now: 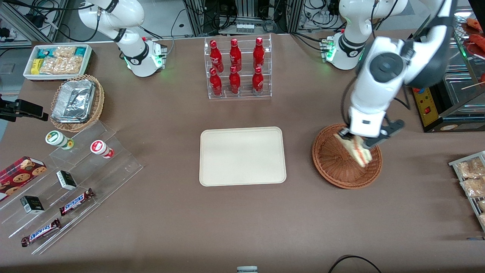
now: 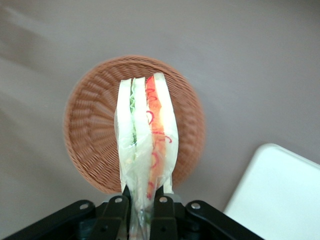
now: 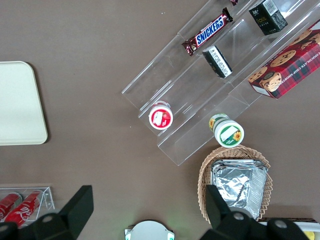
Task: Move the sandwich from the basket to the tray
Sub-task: 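Lift the sandwich and carry it over the cream tray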
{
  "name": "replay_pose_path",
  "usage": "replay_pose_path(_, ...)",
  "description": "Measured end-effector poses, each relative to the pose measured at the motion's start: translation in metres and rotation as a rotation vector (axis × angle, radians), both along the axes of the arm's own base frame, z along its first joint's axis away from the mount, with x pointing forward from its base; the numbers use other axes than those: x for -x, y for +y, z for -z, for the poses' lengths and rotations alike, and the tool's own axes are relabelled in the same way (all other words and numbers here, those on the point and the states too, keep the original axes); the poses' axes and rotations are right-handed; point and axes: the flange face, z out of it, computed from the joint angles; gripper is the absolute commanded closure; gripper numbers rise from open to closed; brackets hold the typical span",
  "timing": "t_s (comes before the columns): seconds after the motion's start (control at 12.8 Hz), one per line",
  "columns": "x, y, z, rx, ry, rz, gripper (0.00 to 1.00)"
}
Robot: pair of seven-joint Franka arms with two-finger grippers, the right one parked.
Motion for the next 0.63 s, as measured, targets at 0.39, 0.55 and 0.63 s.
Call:
replay_pose_path(0.39, 0.024, -0.129, -0.001, 0.161, 0.059, 0.194, 1.00)
replay_pose_path(0.55, 0.015, -0.163, 0.009, 0.235, 0.094, 0.244, 1.00)
replay_pose_path(0.63, 0.010, -0.182, 0.018, 0.258, 0.105, 0.274, 1.00)
